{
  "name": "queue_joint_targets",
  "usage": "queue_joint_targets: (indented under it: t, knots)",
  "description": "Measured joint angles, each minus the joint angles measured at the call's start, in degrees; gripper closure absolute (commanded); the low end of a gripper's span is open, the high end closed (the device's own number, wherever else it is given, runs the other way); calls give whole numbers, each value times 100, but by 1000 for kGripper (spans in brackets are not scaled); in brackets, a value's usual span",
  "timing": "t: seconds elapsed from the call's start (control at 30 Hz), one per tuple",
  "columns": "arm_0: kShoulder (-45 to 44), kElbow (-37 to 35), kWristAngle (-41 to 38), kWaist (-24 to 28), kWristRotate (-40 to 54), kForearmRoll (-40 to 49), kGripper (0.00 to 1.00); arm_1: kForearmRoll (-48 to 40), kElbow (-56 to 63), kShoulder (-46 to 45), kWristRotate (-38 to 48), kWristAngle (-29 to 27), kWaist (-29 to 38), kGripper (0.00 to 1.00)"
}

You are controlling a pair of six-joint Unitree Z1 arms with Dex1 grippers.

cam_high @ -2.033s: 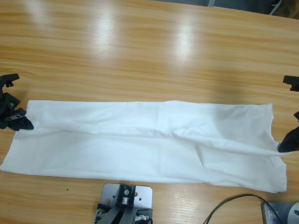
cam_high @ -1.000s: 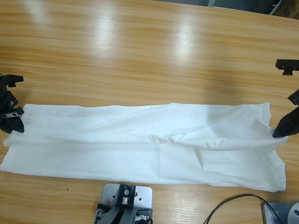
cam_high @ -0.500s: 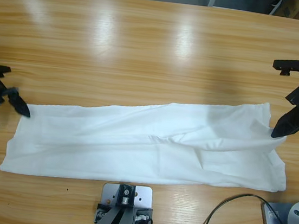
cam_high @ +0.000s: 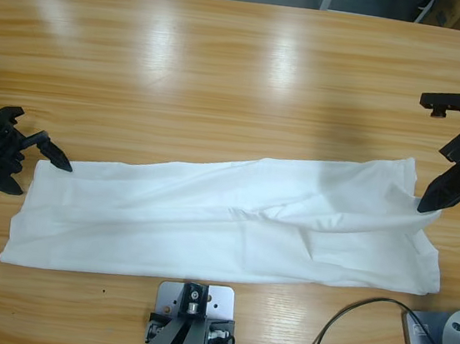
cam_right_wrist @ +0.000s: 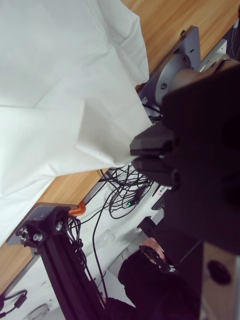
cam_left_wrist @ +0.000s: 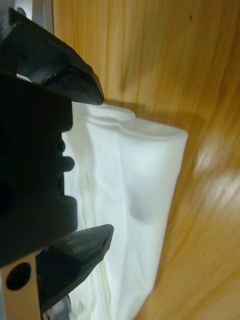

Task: Fold clothes

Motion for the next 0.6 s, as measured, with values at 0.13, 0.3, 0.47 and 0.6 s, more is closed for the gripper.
queue_joint_targets:
  t: [0.13, 0.3, 0.47, 0.6]
  knots:
    - [-184, 17, -116, 0, -168, -147, 78, -1, 19, 0, 0, 0, 0, 1000]
    - [-290, 19, -183, 0, -345, -210, 78, -6, 52, 0, 0, 0, 0, 1000]
    - [-290, 154, -185, 0, -354, -302, 78, -7, 63, 0, 0, 0, 0, 1000]
    - [-290, 236, -185, -10, -354, -355, 78, -8, 85, 0, 0, 0, 0, 1000]
